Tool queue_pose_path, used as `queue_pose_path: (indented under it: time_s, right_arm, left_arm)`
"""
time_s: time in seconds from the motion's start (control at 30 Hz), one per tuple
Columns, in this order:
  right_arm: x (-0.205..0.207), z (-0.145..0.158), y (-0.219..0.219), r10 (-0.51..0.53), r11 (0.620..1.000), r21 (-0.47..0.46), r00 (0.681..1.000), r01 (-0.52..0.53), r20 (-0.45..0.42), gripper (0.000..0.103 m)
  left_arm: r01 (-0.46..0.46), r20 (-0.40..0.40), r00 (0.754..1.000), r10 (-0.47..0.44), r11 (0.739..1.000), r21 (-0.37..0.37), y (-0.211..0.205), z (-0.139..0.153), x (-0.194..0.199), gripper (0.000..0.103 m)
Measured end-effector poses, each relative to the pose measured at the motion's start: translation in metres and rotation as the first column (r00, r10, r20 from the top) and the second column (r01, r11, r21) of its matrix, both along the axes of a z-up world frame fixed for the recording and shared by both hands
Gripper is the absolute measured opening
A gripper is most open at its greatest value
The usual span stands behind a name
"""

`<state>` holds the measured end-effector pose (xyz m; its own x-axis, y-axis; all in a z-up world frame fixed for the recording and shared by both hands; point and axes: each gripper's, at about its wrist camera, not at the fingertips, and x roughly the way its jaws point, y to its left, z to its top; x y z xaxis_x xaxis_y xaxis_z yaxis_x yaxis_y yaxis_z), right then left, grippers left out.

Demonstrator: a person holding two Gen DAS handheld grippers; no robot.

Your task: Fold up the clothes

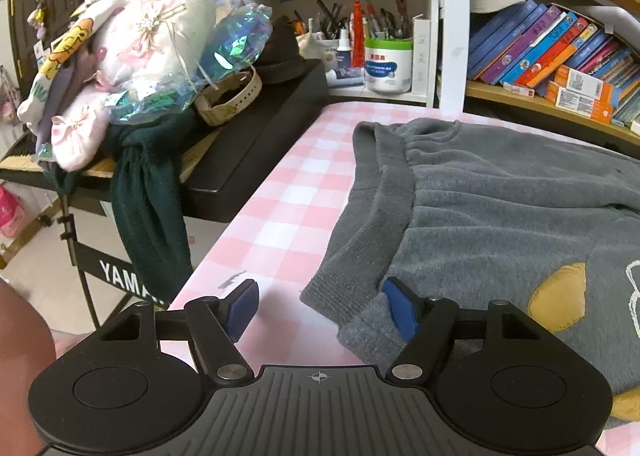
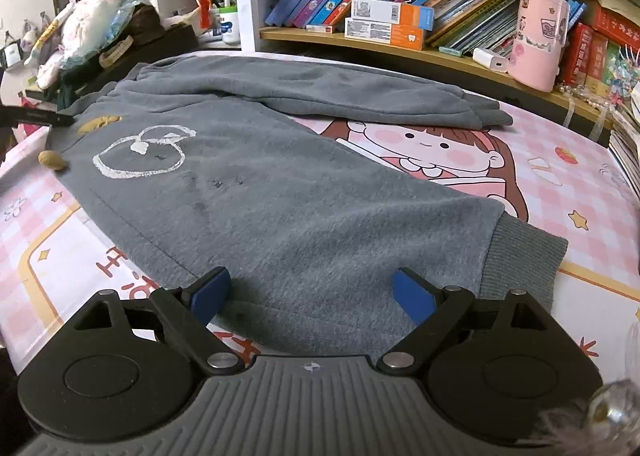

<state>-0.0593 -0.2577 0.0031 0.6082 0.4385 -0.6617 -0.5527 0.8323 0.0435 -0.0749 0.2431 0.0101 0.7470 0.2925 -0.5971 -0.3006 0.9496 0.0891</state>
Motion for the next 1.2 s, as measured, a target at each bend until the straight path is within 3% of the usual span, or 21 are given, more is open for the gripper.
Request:
queue_pose_path:
  time_s: [0.1, 0.13, 0.2, 0.27, 0.4, 0.5, 0.63, 0.83, 0.97, 1.2]
  right_arm:
    - [0.001, 0.006, -0.012, -0.078, 0.995, 0.065, 0.996, 0.076, 0.031, 0.085]
    - [0.001, 0.008, -0.018, -0.106, 0.990, 0.100, 0.994, 0.102, 0.032, 0.080]
    - [0.004, 0.010, -0.027, -0.155, 0.975, 0.164, 0.988, 0.151, 0.016, 0.049]
    - [0.008, 0.006, -0.027, -0.166, 0.975, 0.147, 0.986, 0.165, -0.009, 0.029]
    - [0.011, 0.003, -0.024, -0.173, 0.983, 0.065, 0.985, 0.172, 0.002, 0.018]
    - [0.018, 0.002, -0.029, -0.235, 0.972, -0.013, 0.971, 0.236, 0.049, 0.018]
    - [0.021, 0.000, -0.036, -0.255, 0.967, -0.004, 0.966, 0.255, 0.049, 0.017]
    - [0.021, 0.000, -0.029, -0.278, 0.956, -0.069, 0.954, 0.286, 0.110, 0.018]
    - [0.016, 0.003, -0.029, -0.263, 0.964, -0.021, 0.960, 0.267, 0.098, 0.034]
    - [0.011, 0.010, -0.025, -0.270, 0.963, 0.014, 0.955, 0.270, 0.123, 0.045]
  left_arm:
    - [0.013, 0.036, 0.999, -0.014, 0.999, 0.029, -0.006, 0.008, -0.006, 0.071]
    - [0.015, 0.064, 0.998, -0.017, 0.999, 0.041, -0.009, 0.013, -0.009, 0.071]
    - [0.048, 0.130, 0.990, -0.051, 0.999, 0.025, -0.015, 0.024, -0.015, 0.071]
    - [0.102, 0.181, 0.979, -0.098, 0.995, -0.009, -0.020, 0.032, -0.017, 0.071]
    - [0.193, 0.161, 0.970, -0.180, 0.979, -0.070, -0.030, 0.026, -0.005, 0.068]
    - [0.186, 0.128, 0.977, -0.173, 0.978, -0.093, -0.032, 0.015, 0.002, 0.068]
    - [0.171, 0.109, 0.981, -0.159, 0.978, -0.120, -0.030, 0.007, 0.004, 0.068]
    - [0.180, 0.120, 0.979, -0.165, 0.975, -0.132, -0.030, 0.007, 0.006, 0.068]
    - [0.189, 0.126, 0.977, -0.172, 0.973, -0.133, -0.033, 0.008, 0.008, 0.068]
    - [0.218, 0.139, 0.970, -0.200, 0.967, -0.131, -0.047, 0.007, 0.010, 0.076]
